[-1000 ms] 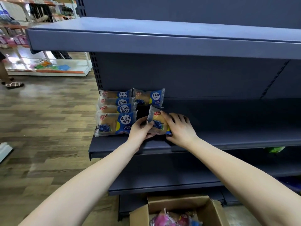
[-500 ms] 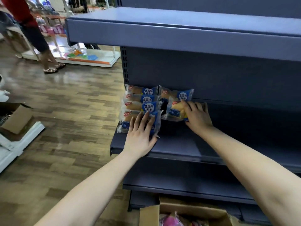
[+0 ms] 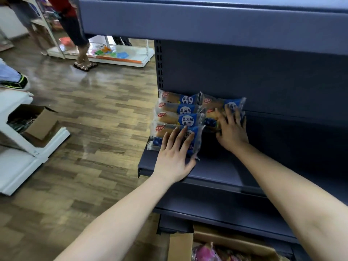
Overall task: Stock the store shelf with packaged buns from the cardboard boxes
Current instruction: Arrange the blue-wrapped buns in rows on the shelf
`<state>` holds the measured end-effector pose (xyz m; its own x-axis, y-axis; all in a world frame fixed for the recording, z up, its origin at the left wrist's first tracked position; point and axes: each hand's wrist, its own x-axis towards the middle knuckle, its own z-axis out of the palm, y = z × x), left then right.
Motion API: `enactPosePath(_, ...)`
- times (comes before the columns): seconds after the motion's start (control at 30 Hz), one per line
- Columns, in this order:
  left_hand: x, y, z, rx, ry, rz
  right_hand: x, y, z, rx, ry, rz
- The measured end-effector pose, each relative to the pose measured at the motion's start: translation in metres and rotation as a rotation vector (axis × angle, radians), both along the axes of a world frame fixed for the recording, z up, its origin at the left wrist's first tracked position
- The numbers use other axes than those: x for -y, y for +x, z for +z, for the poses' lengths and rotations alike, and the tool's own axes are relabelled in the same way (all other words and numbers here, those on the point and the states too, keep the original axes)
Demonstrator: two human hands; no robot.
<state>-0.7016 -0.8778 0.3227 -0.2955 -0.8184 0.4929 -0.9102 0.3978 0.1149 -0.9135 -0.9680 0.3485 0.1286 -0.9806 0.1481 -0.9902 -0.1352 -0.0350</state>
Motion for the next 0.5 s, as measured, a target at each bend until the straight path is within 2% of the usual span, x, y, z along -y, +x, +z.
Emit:
enactPosePath(0.27, 0.000, 0.000, 0.000, 0.003, 0.011, 0.003, 0.006, -0.002, 0.012, 0.007, 0.185, 0.015)
enactPosePath(0.5, 0.000, 0.000, 0.001, 0.008, 0.047, -0.003, -0.018, 0.004, -0.001, 0.117, 0.020, -0.061)
